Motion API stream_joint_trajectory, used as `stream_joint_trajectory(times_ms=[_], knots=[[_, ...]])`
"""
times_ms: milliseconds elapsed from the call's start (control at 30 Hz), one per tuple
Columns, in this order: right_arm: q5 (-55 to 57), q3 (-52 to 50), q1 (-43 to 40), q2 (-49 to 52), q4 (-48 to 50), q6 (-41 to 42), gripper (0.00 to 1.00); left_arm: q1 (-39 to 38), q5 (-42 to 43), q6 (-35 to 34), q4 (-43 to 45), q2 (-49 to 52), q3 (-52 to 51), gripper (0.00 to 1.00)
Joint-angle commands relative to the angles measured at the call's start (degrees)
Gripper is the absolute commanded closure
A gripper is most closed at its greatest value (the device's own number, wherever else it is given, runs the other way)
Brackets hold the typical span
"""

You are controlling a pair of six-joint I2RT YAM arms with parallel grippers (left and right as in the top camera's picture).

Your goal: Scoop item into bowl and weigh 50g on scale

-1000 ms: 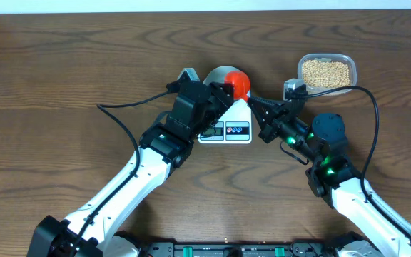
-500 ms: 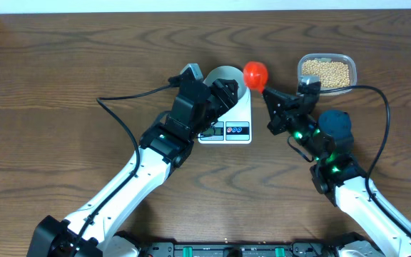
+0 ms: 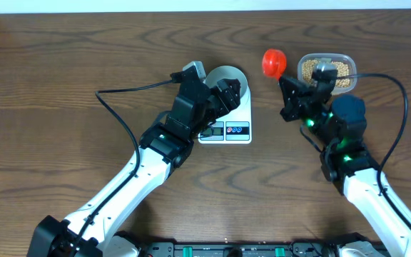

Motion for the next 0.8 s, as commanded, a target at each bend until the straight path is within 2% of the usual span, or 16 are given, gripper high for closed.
stream_joint_trajectory(times_ms=[0,100,467,600,667,767], knots=[[0.5,4.3,-1.2,-0.2,-1.7,-3.8,0.99,0.2,-3.9,1.4,-0.1,-0.6,0.0,0.17],[0.7,5.7,-1.7,-0.2,-2.6,-4.2,0.99,0.4,-7.0,1.4,-2.8,-0.6,0.0,0.17],[0.7,6.3,-1.7,-0.2,-2.4,-4.2,0.99,0.4,-7.2,1.5,-9.8,-0.6,0.0,0.18],[2.3,6.3,-1.7,-0.2,-2.4,-4.4,0.99,0.6,-7.4,9.3,-7.2,-0.6,0.0,0.49],[3.5,6.3,-1.7,-0.2,-2.3,-4.4,0.99,0.6,-7.4,13.6,-6.1,-0.6,0.0,0.61],[4.8,6.3,-1.7,-0.2,-2.2,-4.4,0.99,0.9,-8.2,15.1,-5.9,-0.6,0.0,0.69]])
